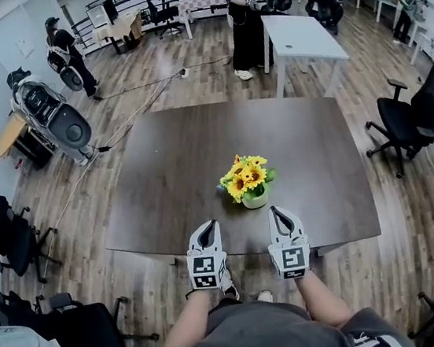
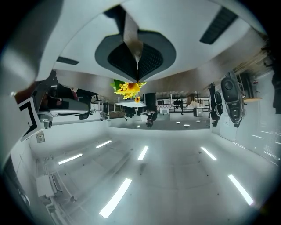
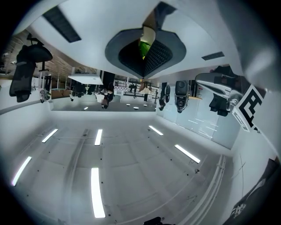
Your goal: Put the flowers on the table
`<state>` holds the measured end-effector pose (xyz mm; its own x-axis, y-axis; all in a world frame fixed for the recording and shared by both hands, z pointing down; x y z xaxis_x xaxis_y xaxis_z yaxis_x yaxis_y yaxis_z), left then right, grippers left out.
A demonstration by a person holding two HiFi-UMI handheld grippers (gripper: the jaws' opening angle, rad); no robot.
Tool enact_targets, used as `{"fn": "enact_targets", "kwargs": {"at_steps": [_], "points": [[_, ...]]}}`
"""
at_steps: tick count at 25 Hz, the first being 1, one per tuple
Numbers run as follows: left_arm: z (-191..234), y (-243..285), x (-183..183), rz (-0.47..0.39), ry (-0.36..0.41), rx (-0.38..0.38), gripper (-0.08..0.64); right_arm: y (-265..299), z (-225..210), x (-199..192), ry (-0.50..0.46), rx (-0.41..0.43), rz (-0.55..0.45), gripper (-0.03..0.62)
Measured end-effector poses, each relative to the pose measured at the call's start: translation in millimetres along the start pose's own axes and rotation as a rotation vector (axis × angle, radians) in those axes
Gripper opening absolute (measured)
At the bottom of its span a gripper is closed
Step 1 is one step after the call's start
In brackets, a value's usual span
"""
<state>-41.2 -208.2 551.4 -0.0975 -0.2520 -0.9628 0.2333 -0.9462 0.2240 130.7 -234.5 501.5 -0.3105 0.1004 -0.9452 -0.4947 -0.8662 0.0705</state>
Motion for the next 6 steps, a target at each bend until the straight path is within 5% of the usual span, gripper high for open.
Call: {"fn": "enact_targets", "kwargs": {"at_steps": [6], "points": [[5,-11,16,-0.033,0.021,0.024,0.008,-8,2,2,0.041,0.015,0.003,0.024]]}}
Point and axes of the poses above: the fingertips, and each gripper's own axes: y forward along the fingers, z to its left, x out of its top, the point moved 1 cm from there along -y, backward along the fingers, and after that the axes turned 11 degrees about -y, right-handed, at the moved point
